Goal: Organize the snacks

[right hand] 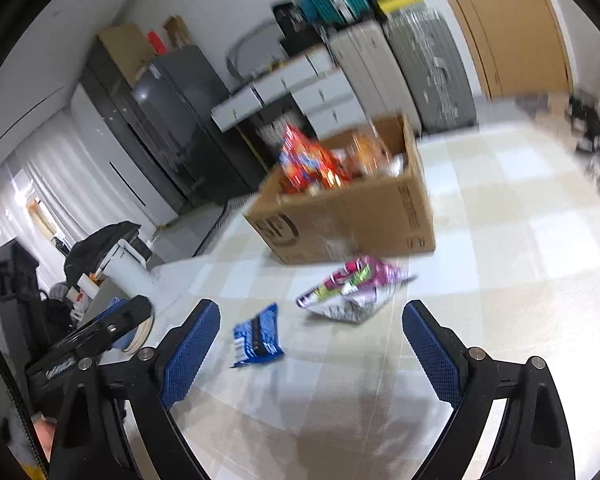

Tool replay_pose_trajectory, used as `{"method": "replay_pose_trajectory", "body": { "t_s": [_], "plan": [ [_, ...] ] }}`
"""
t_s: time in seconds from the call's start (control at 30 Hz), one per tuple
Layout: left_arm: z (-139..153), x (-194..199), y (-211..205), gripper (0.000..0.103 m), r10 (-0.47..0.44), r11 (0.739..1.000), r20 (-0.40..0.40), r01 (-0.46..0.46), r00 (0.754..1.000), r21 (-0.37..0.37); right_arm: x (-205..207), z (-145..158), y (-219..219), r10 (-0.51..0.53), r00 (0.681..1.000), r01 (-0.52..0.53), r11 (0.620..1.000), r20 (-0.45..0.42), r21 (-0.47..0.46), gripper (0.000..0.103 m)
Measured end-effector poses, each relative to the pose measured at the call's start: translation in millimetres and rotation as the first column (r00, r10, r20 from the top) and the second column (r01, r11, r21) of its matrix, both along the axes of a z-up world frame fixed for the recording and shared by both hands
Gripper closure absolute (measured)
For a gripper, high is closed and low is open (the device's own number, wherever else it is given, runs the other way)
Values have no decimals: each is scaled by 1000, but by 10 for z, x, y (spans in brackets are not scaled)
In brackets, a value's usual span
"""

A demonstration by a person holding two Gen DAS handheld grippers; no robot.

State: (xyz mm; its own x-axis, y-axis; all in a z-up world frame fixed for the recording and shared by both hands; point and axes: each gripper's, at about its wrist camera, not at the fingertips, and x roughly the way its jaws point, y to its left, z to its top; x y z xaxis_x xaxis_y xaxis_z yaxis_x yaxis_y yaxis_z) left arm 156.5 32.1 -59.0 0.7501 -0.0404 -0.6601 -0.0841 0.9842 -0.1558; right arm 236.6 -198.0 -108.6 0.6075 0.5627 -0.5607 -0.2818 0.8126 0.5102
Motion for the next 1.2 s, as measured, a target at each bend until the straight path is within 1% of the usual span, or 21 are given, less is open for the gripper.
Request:
{"method": "replay_pose_trajectory", "body": {
  "t_s": [0.07, 0.13, 0.23, 0.33, 0.5, 0.53, 0.6, 0.63, 0.77, 0.9, 0.97, 1.07, 1.2],
  "plan": [
    [-70, 66, -8, 1, -5, 1000, -11, 5, 1000, -4, 162, -149, -13, -2, 998, 4, 999, -70, 33, 9],
    [-139, 131, -20, 1, -9, 1000, -23, 9, 1000, -1, 303, -267, 10, 2, 994, 2, 999, -109, 37, 9],
    [-261, 210, -30, 1, -17, 1000, -43, 17, 999, -9, 497, -408, 58, 14, 989, -8, 999, -148, 43, 9],
    [-365, 320, -26, 1, -23, 1000, -56, 23, 998, -7, 706, -531, 88, 4, 982, 4, 999, -189, 43, 9],
    [-534, 471, 44, 1, -17, 1000, -84, 16, 996, -18, 936, -610, 146, 4, 977, 11, 998, -211, 67, 10],
    [-570, 501, 65, 1, -14, 1000, -92, 12, 996, -23, 989, -634, 175, 5, 976, 9, 998, -220, 61, 16],
    [-618, 518, 104, 1, -11, 1000, -101, 8, 995, -30, 1060, -685, 213, 4, 973, 6, 999, -232, 39, 25],
    [-647, 541, 120, 1, -8, 999, -105, 5, 994, -32, 1102, -735, 248, 7, 969, -2, 1000, -245, 22, 28],
    [-729, 599, 182, 1, -1, 999, -119, -4, 993, -43, 1120, -745, 333, 10, 979, -17, 999, -203, -33, 38],
    [-774, 595, 222, 1, 1, 999, -129, -8, 992, -53, 1107, -739, 401, 41, 984, -49, 998, -172, -42, 49],
    [-780, 582, 225, 1, 4, 999, -133, -11, 991, -50, 1061, -719, 445, 54, 987, -64, 996, -150, -61, 51],
    [-773, 529, 241, 1, 10, 999, -138, -17, 990, -51, 995, -726, 435, 70, 985, -73, 997, -155, -19, 52],
    [-761, 450, 259, 1, 21, 999, -138, -28, 990, -45, 757, -674, 354, 77, 990, -74, 997, -119, 35, 52]
  ]
}}
